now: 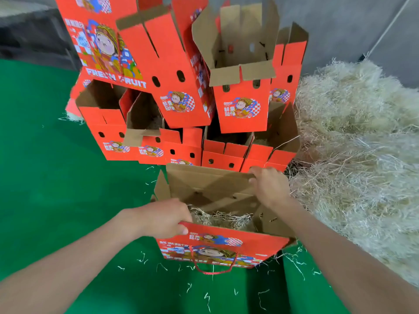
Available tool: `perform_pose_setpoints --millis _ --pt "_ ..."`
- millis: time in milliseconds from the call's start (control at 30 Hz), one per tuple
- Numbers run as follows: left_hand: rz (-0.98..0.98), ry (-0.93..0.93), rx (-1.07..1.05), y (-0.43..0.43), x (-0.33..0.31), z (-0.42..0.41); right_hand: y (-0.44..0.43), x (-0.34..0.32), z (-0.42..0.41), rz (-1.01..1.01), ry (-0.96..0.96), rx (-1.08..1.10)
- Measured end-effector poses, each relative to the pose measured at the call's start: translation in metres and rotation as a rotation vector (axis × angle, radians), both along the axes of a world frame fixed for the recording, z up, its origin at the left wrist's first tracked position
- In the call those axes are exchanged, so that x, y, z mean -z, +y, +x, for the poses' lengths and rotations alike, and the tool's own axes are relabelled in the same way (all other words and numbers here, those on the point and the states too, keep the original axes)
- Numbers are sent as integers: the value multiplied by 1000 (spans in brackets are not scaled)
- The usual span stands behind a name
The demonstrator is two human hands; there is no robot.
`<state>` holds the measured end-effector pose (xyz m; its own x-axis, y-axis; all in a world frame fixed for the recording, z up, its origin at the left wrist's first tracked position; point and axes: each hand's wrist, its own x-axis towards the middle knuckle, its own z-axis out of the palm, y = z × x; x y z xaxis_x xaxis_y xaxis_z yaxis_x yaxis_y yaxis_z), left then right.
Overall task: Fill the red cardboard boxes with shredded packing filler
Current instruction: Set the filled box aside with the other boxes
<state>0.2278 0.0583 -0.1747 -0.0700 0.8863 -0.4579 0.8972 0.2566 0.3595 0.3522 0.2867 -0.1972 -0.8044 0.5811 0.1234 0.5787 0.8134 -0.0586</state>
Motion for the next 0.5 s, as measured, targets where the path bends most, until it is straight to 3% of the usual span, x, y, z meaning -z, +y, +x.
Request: perform_pose_setpoints --millis 67,167,233,367,433,500 --pt "46 145 -113 -3 2 -13 -3 -3 -22 -23 67 -12" --pt "94 284 -260 -5 1 -37 -2 -15 -52 -263 238 -49" --pt "134 360 -356 -9 3 -54 -6 -22 -62 -376 270 -184" --pt "251 482 -495 -18 20 -76 -29 -18 -45 -554 -35 -337" --pt "306 518 -533 -20 25 -82 -34 -7 -36 -403 -227 -348" --pt "347 498 -562 -22 30 -85 -36 2 -35 -196 -234 -315"
